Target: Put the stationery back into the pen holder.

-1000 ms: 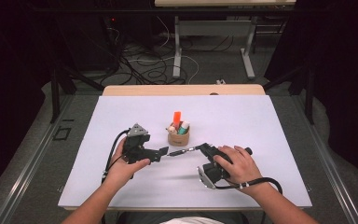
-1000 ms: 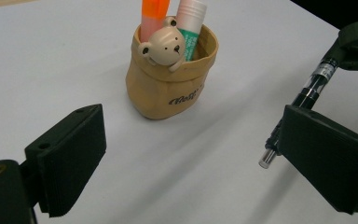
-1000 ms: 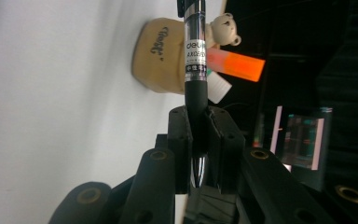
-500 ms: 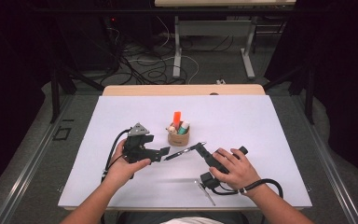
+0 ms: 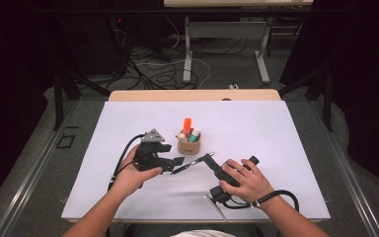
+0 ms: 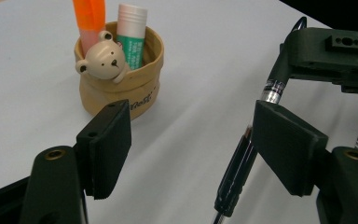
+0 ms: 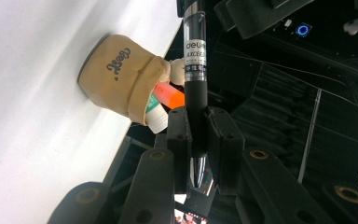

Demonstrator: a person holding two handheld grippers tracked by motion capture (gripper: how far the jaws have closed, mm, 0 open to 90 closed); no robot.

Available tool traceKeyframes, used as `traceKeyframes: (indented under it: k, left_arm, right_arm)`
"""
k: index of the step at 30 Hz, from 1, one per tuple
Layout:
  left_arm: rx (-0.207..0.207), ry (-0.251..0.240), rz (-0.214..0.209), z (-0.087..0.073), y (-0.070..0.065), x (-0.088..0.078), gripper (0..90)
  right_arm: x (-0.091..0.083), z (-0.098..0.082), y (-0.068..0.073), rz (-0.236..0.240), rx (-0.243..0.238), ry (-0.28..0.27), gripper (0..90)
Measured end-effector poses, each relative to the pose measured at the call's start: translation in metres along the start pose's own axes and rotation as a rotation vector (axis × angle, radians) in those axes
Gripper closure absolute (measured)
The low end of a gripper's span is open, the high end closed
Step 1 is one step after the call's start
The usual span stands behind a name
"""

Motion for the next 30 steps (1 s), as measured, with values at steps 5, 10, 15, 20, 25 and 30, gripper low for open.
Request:
traceKeyframes:
  k: [5, 10, 15, 20, 25, 30]
  left_arm:
    - [0.007, 0.04, -0.038, 0.007, -0.008, 0.005, 31.0]
    - [0.012, 0.108, -0.071, 0.011, -0.015, 0.01, 35.3]
    - [0.058, 0.184, -0.087, 0.015, -0.022, 0.016, 43.9]
    - [0.105, 0.234, -0.104, 0.017, -0.031, 0.021, 51.8]
    - [0.163, 0.276, -0.112, 0.019, -0.037, 0.023, 60.0]
    - [0.196, 0.302, -0.13, 0.018, -0.043, 0.026, 64.6]
  right_arm:
    - [-0.001, 0.002, -0.001, 0.006, -0.01, -0.005, 80.4]
    - [-0.001, 0.005, -0.004, 0.01, -0.032, -0.019, 80.4]
    - [-0.001, 0.007, -0.005, 0.021, -0.044, -0.018, 80.3]
    - [0.0, 0.008, -0.002, 0.034, -0.032, -0.021, 80.3]
    - [0.003, 0.01, -0.002, 0.046, -0.052, -0.04, 80.4]
    - [0.004, 0.012, -0.002, 0.051, -0.053, -0.052, 80.3]
Point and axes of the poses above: each handheld gripper's, and its own axes: x roughly forward along the jaws, z roughly out of its top, y roughly to its left, the point moved 2 cm from there along x, roughly forward along the jaws, and after that the axes turned 15 degrees about -y, right-handed, at the moved point
